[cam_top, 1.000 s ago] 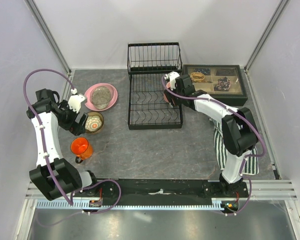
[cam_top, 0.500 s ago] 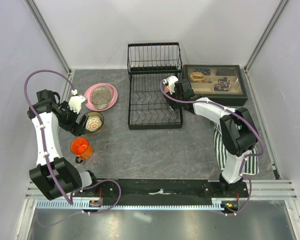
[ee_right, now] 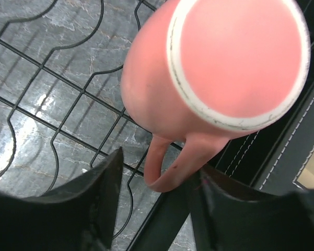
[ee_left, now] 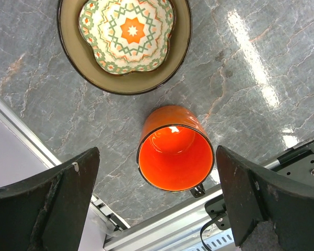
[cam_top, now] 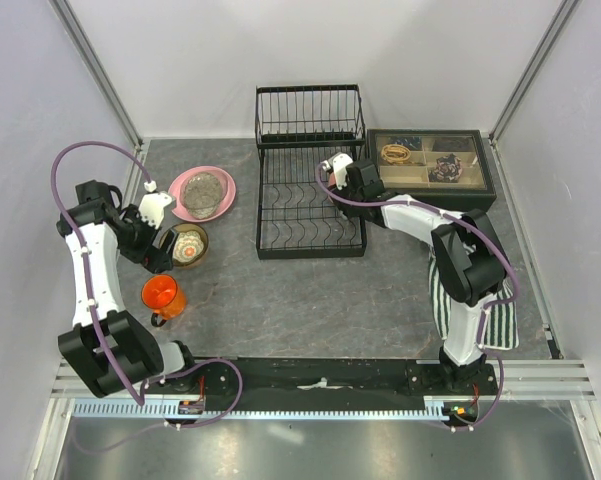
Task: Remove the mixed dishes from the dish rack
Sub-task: Pick up the cup from the dish rack.
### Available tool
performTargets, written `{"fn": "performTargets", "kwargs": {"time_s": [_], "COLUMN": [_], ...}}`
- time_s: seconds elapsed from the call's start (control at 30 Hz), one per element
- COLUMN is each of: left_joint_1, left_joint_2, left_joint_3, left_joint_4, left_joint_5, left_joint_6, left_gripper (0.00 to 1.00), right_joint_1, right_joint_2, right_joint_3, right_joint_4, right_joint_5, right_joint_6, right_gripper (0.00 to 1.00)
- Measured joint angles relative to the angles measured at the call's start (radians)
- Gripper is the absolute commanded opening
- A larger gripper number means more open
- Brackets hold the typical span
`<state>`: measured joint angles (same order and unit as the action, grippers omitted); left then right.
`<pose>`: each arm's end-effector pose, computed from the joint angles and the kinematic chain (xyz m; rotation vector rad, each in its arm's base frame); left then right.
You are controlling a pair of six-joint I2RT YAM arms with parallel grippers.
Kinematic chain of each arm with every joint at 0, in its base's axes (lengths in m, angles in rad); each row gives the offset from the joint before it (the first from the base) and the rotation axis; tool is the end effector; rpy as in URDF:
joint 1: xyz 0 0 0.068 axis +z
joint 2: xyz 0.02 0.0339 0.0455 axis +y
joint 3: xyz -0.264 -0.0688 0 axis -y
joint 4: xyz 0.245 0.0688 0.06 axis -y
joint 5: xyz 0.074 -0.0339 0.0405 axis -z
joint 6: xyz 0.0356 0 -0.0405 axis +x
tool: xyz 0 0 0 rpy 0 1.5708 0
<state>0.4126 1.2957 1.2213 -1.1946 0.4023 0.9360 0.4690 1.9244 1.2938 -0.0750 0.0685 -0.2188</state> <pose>0.2152 0.0790 0.3073 0.7660 2.5418 -0.1707 0.3829 0.1913 0.1941 -0.7331 2.1536 0.0537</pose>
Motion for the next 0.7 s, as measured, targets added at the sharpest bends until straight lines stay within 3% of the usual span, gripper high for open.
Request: {"fn": "performTargets", "kwargs": {"time_s": [0.33, 0.7], "left_joint_1": [0.0, 0.0], "left_joint_2": [0.008, 0.011], "left_joint_3": [-0.001, -0.002], "left_joint_4": [0.0, 0.001], "left_joint_5": [0.0, 0.002], "left_joint_6": [-0.003, -0.004], "left_gripper": [0.99, 0.98], "right_joint_1": [0.0, 0.003], "right_joint_2": [0.006, 0.011], "right_joint_3": [0.0, 0.0], "right_joint_4": [0.003, 0.023], "right_joint_5": [0.011, -0.002], "right_joint_6": [-0.009, -0.013], "right_gripper": [0.38, 0.06]}}
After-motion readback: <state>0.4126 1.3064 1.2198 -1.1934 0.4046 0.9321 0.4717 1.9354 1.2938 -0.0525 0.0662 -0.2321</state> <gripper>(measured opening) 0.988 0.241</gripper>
